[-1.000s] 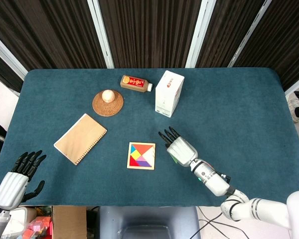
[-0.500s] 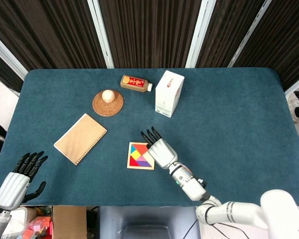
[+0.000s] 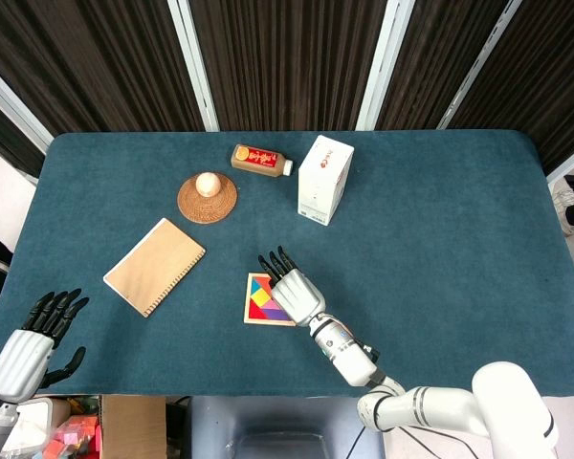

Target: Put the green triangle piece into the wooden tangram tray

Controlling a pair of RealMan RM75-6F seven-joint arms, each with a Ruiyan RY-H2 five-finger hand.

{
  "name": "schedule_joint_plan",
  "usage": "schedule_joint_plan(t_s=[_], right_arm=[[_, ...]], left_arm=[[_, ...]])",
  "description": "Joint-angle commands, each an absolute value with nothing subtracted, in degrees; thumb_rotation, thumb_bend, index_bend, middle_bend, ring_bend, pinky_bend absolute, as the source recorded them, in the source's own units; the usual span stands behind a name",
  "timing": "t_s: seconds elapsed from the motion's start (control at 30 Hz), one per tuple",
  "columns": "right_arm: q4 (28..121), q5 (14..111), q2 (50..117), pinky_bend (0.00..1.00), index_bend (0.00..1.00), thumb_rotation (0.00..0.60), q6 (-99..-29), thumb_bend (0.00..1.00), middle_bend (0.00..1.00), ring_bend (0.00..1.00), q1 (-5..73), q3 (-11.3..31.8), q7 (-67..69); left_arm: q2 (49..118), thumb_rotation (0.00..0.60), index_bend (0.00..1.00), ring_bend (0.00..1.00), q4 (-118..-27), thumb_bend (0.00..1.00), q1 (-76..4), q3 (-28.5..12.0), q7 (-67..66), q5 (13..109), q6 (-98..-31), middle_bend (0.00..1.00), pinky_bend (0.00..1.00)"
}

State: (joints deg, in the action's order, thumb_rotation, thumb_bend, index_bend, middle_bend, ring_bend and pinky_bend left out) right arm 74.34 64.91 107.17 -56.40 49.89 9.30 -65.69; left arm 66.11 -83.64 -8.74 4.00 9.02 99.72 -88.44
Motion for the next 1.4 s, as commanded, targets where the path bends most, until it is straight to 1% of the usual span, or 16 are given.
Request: schedule_joint_plan(t_s=[0.03, 0.47, 0.97, 1.4], right_arm=[[73.92, 64.43, 107.80, 0.00, 0.69, 0.600, -56.61, 0.40, 0.05, 0.00, 50.25, 8.99, -66.35], [71.15, 62.66, 110.11, 0.00, 0.68, 0.600, -57.18, 0.40, 0.05, 0.00, 51.23, 7.97, -68.52], [71.92, 61.90, 110.25, 0.00, 0.58, 0.600, -57.66, 0.40, 0.05, 0.00, 51.54, 6.82, -69.24], [72.36, 60.08, 110.49, 0.00, 0.54, 0.600, -58.55, 0.40, 0.05, 0.00, 51.83, 6.96, -70.80]], left_arm=[[66.14, 0.600, 0.00, 0.00, -83.74, 0.45, -8.83, 4.15, 8.86, 99.93, -88.29, 0.00, 0.00], [65.83, 0.600, 0.00, 0.00, -83.82, 0.45, -8.74, 4.13, 9.21, 100.02, -88.75, 0.00, 0.00], [65.84, 0.600, 0.00, 0.00, -83.90, 0.45, -8.76, 4.00, 9.26, 99.74, -88.71, 0.00, 0.00], [65.68, 0.600, 0.00, 0.00, -83.66, 0.45, -8.58, 4.16, 9.43, 100.22, -89.29, 0.00, 0.00]])
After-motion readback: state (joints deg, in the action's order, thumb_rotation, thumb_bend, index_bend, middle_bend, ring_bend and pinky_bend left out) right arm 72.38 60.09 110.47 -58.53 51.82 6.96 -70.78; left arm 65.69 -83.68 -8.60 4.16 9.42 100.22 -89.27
